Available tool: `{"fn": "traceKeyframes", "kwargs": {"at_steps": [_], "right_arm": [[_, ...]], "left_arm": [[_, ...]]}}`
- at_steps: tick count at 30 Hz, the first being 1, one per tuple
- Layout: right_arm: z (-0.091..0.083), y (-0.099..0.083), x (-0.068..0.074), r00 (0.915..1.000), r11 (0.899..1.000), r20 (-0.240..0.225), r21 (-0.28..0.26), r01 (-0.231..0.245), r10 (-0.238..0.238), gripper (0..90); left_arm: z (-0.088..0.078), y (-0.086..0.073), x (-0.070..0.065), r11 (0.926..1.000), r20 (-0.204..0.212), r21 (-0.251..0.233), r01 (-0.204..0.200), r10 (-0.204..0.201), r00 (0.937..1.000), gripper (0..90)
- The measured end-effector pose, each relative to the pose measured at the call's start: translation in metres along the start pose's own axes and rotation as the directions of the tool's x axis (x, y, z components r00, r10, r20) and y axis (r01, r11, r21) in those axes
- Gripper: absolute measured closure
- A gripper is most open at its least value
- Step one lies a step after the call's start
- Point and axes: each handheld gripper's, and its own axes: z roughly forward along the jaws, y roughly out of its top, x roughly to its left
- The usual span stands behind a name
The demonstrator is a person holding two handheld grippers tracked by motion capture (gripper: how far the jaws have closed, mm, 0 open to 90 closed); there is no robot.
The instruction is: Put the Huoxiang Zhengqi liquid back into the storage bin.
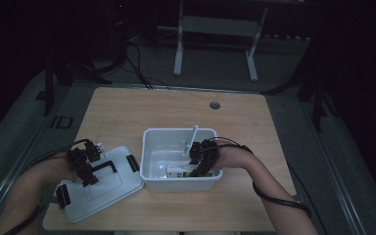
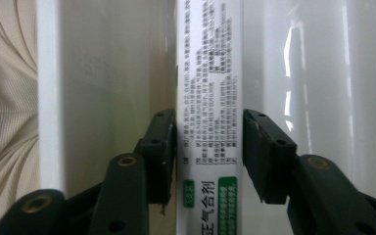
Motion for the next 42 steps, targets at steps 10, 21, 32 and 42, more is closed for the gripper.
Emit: {"fn": "traceKeyframes", "kwargs": {"at_steps": [10,21,32,42], "right_arm": [[-0.023,-0.008,-0.001,0.9994,0.996,0.027,-0.089,-0.021,0.024,53.1],[-0.048,-0.022,0.0,0.9959,0.977,0.064,-0.208,-0.05,0.065,50.5],[-0.068,-0.049,0.001,0.9845,0.943,0.088,-0.311,-0.117,0.151,42.0],[-0.074,-0.074,-0.002,0.9619,0.891,0.088,-0.407,-0.202,0.259,20.9]], "left_arm": [[0.0,0.0,-0.001,1.0,-0.001,-0.001,-0.003,0.003,1.0,45.2],[0.0,0.002,-0.001,1.0,-0.001,0.006,-0.006,0.006,1.0,45.3],[0.0,0.003,-0.002,0.9999,0.002,0.006,-0.008,0.008,1.0,45.3],[0.0,0.004,-0.002,0.9997,0.003,0.015,-0.021,0.021,0.9998,46.4]]}}
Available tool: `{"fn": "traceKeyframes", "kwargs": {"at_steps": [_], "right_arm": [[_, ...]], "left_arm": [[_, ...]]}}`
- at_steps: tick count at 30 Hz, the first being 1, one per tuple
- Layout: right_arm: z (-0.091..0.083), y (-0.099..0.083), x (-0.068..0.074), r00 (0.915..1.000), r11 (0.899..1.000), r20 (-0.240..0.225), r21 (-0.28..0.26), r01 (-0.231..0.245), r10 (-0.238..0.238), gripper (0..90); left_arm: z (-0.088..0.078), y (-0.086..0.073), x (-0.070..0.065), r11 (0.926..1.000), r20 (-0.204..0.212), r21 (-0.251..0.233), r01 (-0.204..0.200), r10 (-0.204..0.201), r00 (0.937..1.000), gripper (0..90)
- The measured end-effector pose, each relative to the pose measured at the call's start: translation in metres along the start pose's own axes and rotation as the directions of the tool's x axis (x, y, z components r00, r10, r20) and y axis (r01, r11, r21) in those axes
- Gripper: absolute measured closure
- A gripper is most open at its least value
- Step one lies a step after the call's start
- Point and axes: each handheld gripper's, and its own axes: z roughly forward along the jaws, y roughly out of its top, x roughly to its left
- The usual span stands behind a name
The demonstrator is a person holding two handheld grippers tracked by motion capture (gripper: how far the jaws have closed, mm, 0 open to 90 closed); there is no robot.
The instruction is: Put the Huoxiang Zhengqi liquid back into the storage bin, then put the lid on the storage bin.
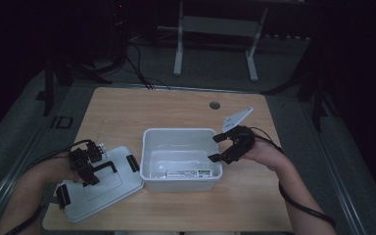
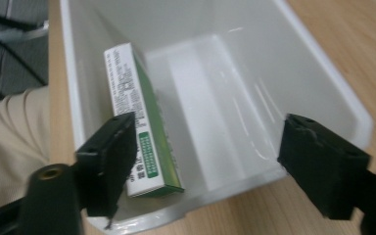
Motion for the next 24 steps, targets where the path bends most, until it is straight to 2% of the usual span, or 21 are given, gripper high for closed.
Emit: {"fn": "traceKeyframes", "kwargs": {"at_steps": [3,5,9,15,20,24], "right_arm": [[-0.005,-0.006,-0.004,0.999,0.999,0.034,-0.045,-0.025,0.027,17.9],[-0.008,-0.011,-0.006,0.9975,0.998,0.062,-0.052,-0.031,0.034,17.8],[-0.014,-0.02,-0.01,0.9907,0.995,0.122,-0.09,-0.048,0.059,15.4],[-0.024,-0.038,-0.02,0.9751,0.983,0.174,-0.149,-0.111,0.137,14.5],[-0.027,-0.052,-0.023,0.9626,0.975,0.219,-0.19,-0.118,0.159,14.5],[-0.024,-0.062,-0.025,0.9554,0.974,0.24,-0.186,-0.129,0.172,14.5]], "left_arm": [[-0.001,0.0,0.0,1.0,0.002,-0.006,-0.001,0.001,1.0,46.5],[-0.001,-0.001,0.0,1.0,0.004,-0.007,0.0,0.0,1.0,46.6],[-0.001,-0.002,0.0,0.9999,0.011,-0.01,0.003,-0.003,0.9999,47.2],[-0.001,-0.002,0.0,0.9999,0.016,-0.015,0.0,0.0,0.9999,47.2],[-0.001,-0.002,0.0,0.9998,0.019,-0.021,-0.001,0.001,0.9998,48.1],[-0.001,-0.002,0.0,0.9997,0.027,-0.022,-0.007,0.008,0.9996,49.7]]}}
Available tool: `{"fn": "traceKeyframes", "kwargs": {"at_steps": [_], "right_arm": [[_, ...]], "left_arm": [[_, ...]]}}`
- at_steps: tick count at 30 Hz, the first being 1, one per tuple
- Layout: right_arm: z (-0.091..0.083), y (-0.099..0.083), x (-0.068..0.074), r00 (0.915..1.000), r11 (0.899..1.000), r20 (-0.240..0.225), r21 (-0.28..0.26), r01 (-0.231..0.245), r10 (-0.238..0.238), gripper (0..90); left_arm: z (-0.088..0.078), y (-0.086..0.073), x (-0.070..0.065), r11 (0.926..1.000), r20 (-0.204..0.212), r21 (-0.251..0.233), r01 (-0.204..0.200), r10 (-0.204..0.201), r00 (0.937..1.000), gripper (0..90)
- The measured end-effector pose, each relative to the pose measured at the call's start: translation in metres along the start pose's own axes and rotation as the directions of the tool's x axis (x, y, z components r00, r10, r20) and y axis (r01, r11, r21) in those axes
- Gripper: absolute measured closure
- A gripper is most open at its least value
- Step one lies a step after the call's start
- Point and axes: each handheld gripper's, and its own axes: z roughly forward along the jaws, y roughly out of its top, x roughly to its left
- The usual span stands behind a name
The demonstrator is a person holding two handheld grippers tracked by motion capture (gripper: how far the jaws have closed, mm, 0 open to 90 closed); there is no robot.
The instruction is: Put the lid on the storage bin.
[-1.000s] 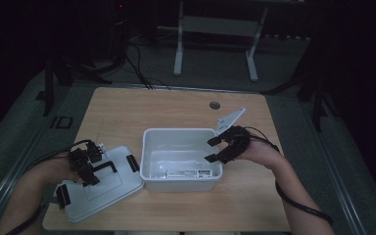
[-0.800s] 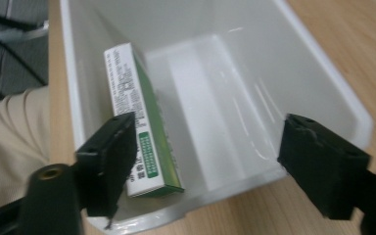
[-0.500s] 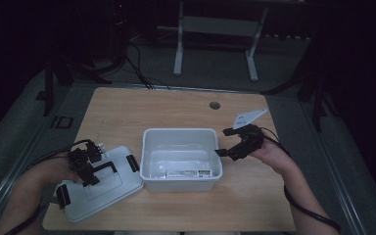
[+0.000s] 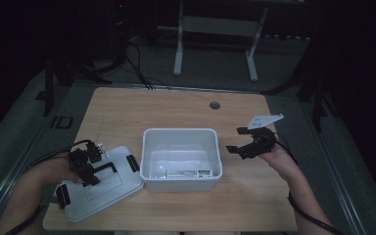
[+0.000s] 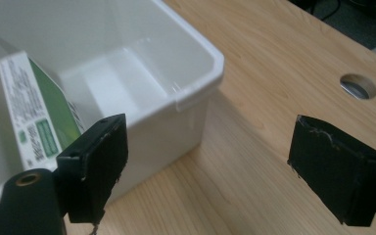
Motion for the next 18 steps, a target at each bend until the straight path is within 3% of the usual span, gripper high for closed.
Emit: {"fn": "traceKeyframes", "kwargs": {"at_steps": [6,10,13,18], "right_arm": [[0.0,-0.011,-0.002,0.9997,1.0,0.024,-0.012,-0.006,0.006,14.5],[0.001,-0.021,-0.005,0.9985,1.0,0.05,-0.017,-0.021,0.022,14.5],[0.004,-0.026,-0.005,0.9984,1.0,0.05,-0.009,-0.026,0.026,14.6],[0.011,-0.043,-0.006,0.9973,0.999,0.051,-0.012,-0.052,0.053,14.6]], "left_arm": [[-0.003,-0.001,0.0,0.9993,0.021,-0.038,0.005,-0.004,0.9998,53.0],[-0.002,-0.001,-0.001,0.9995,0.02,-0.031,-0.004,0.005,0.9998,55.9],[-0.002,0.0,-0.001,0.9995,0.015,-0.029,-0.01,0.011,0.9998,58.6],[-0.004,0.0,-0.001,0.9975,0.026,-0.069,-0.013,0.015,0.9996,63.3]]}}
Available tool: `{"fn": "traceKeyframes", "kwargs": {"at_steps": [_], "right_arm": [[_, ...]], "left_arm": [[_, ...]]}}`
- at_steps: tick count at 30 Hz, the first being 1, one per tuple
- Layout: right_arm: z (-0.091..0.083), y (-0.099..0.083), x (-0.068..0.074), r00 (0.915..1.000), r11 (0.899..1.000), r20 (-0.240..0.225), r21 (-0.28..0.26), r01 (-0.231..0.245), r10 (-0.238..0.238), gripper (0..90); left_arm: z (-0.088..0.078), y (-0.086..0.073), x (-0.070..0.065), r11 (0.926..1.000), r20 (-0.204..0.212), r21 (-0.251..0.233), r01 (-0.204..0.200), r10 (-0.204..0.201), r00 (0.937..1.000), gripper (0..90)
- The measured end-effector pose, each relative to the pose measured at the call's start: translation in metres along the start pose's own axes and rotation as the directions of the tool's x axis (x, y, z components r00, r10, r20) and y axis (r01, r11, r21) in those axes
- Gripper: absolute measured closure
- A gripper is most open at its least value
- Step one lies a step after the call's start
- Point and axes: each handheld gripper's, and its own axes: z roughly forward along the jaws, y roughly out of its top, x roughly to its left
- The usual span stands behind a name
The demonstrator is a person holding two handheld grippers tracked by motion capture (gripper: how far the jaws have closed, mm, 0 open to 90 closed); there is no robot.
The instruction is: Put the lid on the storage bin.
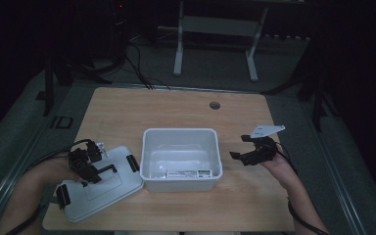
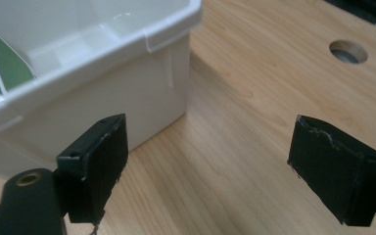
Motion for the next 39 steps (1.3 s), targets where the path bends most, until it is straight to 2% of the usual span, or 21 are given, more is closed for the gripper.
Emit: {"fn": "traceKeyframes", "kwargs": {"at_steps": [7,12,13,18,23,31,34,39], "right_arm": [[0.006,-0.022,0.002,0.9995,0.999,0.009,-0.014,-0.031,0.032,14.7],[0.011,-0.034,0.003,0.9987,0.999,0.008,-0.016,-0.051,0.051,14.7],[0.013,-0.038,0.003,0.9985,0.998,0.003,-0.01,-0.054,0.054,14.7],[0.013,-0.045,0.004,0.9981,0.998,-0.004,-0.01,-0.062,0.062,14.7],[0.013,-0.05,0.004,0.9975,0.997,-0.008,-0.012,-0.071,0.071,14.7],[0.009,-0.06,0.004,0.9956,0.996,-0.013,-0.015,-0.093,0.093,14.7],[0.007,-0.064,0.003,0.9941,0.994,-0.018,-0.015,-0.107,0.107,14.7],[0.003,-0.074,0.002,0.9919,0.992,-0.022,-0.023,-0.126,0.125,14.7]], "left_arm": [[-0.002,0.006,-0.001,0.9998,-0.038,-0.004,-0.017,0.017,0.9991,71.3],[-0.001,0.009,0.0,0.9998,-0.055,0.011,-0.019,0.019,0.9983,74.4],[0.001,0.009,0.0,0.9993,-0.065,0.028,-0.025,0.027,0.9976,74.4],[0.002,0.011,0.002,0.9989,-0.078,0.042,-0.021,0.024,0.9966,76.8],[0.002,0.014,0.002,0.997,-0.107,0.056,-0.054,0.06,0.9924,78.8],[0.006,0.02,0.002,0.9934,-0.111,0.09,-0.071,0.081,0.9905,78.9],[0.007,0.02,0.003,0.9944,-0.108,0.083,-0.065,0.074,0.9914,80.6],[0.006,0.017,0.004,0.9965,-0.077,0.06,-0.057,0.062,0.9951,82.6]]}}
